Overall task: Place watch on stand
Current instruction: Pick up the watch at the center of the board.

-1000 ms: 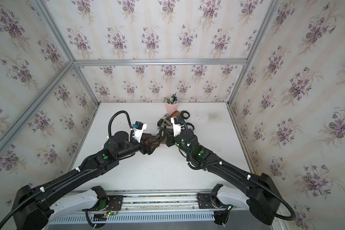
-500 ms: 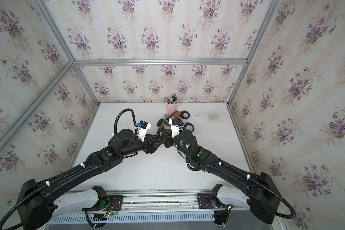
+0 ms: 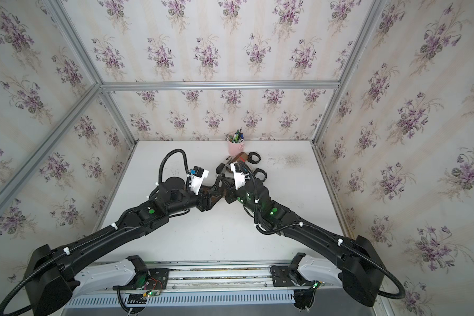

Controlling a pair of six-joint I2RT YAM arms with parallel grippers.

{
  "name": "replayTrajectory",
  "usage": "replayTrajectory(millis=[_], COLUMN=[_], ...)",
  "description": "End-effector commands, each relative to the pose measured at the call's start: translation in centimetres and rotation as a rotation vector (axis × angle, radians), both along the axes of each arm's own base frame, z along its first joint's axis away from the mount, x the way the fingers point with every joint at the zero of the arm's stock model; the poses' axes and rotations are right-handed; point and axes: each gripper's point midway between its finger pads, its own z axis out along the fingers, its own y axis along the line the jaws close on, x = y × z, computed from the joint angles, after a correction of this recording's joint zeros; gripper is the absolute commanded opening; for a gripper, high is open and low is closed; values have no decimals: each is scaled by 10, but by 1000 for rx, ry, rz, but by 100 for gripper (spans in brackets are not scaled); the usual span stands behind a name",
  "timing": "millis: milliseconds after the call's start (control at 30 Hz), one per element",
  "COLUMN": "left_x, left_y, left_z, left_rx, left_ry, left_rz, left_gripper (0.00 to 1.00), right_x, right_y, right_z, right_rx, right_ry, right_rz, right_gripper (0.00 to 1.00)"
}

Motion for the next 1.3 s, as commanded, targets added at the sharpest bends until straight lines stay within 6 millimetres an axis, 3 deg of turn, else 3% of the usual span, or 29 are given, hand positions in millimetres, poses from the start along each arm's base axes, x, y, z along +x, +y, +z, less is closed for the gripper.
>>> replayTrajectory(millis=[0,267,633,667,1267], left_x=[0,-1,1,1,-2], left_y=[-2,1,0,0,1], left_z=[5,6,2,3,0], left_rx=[-8,0,15,13,22], left_ry=[-15,-14,-5,-7,2], left_rz=[-11,-8,-5,-6,-13], left_gripper=[60,65,56,51,54], right_x=[1,1,-1,-2,-6], right_y=[1,0,1,1,2], right_z=[6,3,1,1,2], right_rx=[3,-28,-36,-39,-53], right_ry=[-25,-36,-42,-43,-72], right_rz=[-7,-10,2,3,19], right_gripper=[0,0,0,0,0])
